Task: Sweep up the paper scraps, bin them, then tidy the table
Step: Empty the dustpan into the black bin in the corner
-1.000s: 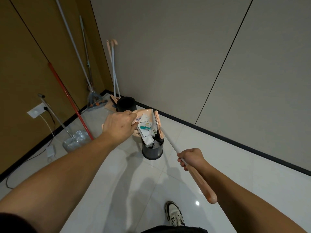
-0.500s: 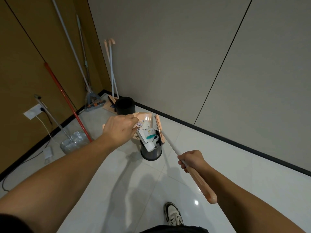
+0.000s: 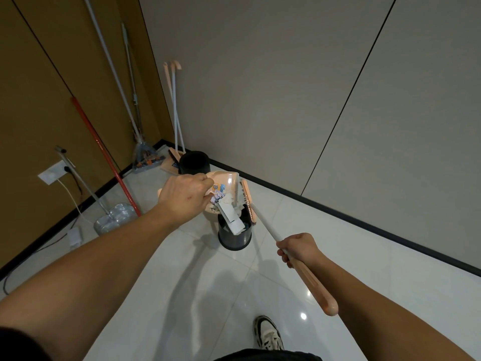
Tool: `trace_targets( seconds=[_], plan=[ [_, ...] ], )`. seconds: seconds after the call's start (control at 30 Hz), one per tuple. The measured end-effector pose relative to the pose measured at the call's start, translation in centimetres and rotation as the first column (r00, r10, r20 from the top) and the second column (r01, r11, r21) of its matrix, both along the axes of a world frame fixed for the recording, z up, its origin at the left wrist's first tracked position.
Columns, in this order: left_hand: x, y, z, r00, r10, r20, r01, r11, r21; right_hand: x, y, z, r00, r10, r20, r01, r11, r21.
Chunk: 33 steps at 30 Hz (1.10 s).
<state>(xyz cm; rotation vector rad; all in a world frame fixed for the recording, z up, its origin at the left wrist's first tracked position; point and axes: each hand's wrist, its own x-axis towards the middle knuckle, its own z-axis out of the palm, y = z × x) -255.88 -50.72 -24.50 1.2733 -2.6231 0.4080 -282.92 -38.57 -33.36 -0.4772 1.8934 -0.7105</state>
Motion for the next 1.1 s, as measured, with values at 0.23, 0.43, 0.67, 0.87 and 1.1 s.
trace_targets(
  seconds=[0.23, 0.43, 0.67, 0.87, 1.1],
  plan=[
    [0.3, -0.2, 0.2, 1.000, -0.001, -0.006, 0.001, 1.000, -0.022, 0.1, -0.1, 0.0, 1.000, -0.021, 0.004, 0.021, 1.000, 0.009],
    [0.8, -0.5, 0.5, 0.999, 0.035, 0.002, -0.035, 0.999, -0.020, 0.4, -0.2, -0.1, 0.999, -0.036, -0.002, 0.037, 0.999, 0.025],
    [1.4, -0.5, 1.1, 0.999, 0.033, 0.009, -0.033, 0.999, -0.033, 0.8, -0.4, 0.2, 0.999, -0.032, 0.007, 0.032, 0.999, 0.028],
    [1.3, 0.4, 1.7, 0.999, -0.039, -0.006, 0.039, 0.999, -0.022, 1.5, -0.6, 0.4, 0.999, -0.036, 0.007, 0.036, 0.999, 0.023],
    [0.8, 1.8, 0.8, 0.992, -0.115, 0.058, 0.112, 0.992, 0.051, 1.4, -0.4, 0.3, 0.999, -0.047, 0.001, 0.047, 0.998, 0.034]
  ],
)
